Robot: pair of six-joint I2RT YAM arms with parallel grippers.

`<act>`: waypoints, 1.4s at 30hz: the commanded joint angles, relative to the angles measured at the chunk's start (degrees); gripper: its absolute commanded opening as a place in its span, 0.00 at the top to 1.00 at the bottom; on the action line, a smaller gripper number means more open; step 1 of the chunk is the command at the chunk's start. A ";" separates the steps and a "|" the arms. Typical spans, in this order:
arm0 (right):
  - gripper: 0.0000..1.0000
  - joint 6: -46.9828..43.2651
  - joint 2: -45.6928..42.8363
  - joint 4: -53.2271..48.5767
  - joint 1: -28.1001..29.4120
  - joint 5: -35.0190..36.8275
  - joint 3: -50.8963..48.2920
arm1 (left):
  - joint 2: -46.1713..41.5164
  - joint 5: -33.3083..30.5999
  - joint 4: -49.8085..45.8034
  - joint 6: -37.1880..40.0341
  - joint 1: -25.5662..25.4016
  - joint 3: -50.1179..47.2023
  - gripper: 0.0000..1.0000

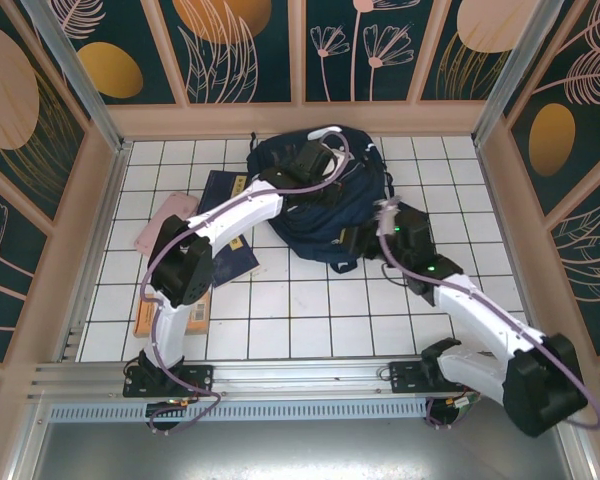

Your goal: Pack the student bag

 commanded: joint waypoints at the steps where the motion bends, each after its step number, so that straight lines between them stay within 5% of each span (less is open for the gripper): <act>1: 0.38 6.24 -2.80 1.69 -4.30 -6.83 -1.09 | -5.68 1.00 7.20 -0.38 0.60 -1.79 1.00; 8: 0.24 16.50 4.59 8.66 -13.50 -15.59 1.05 | -8.36 0.82 8.90 -0.74 0.65 -4.25 1.00; 25: 0.35 28.80 21.42 42.08 -8.02 -22.62 0.89 | -10.19 0.86 8.63 -6.25 0.66 -3.99 1.00; 28: 0.39 31.02 23.16 46.96 -6.65 -21.99 0.28 | -11.10 -1.47 6.13 -8.95 1.08 -3.61 0.92; 31: 0.46 33.20 23.55 50.69 -6.35 -21.21 -0.79 | -13.51 -5.26 3.66 -12.89 1.86 -5.60 0.70; 37: 0.53 35.47 23.15 52.60 -6.20 -19.98 -0.31 | -24.27 -11.74 3.05 -20.09 3.02 -18.83 0.46; 42: 0.56 36.14 23.50 52.28 -5.33 -20.35 1.77 | -34.16 -0.10 13.61 -23.80 2.86 -34.32 0.45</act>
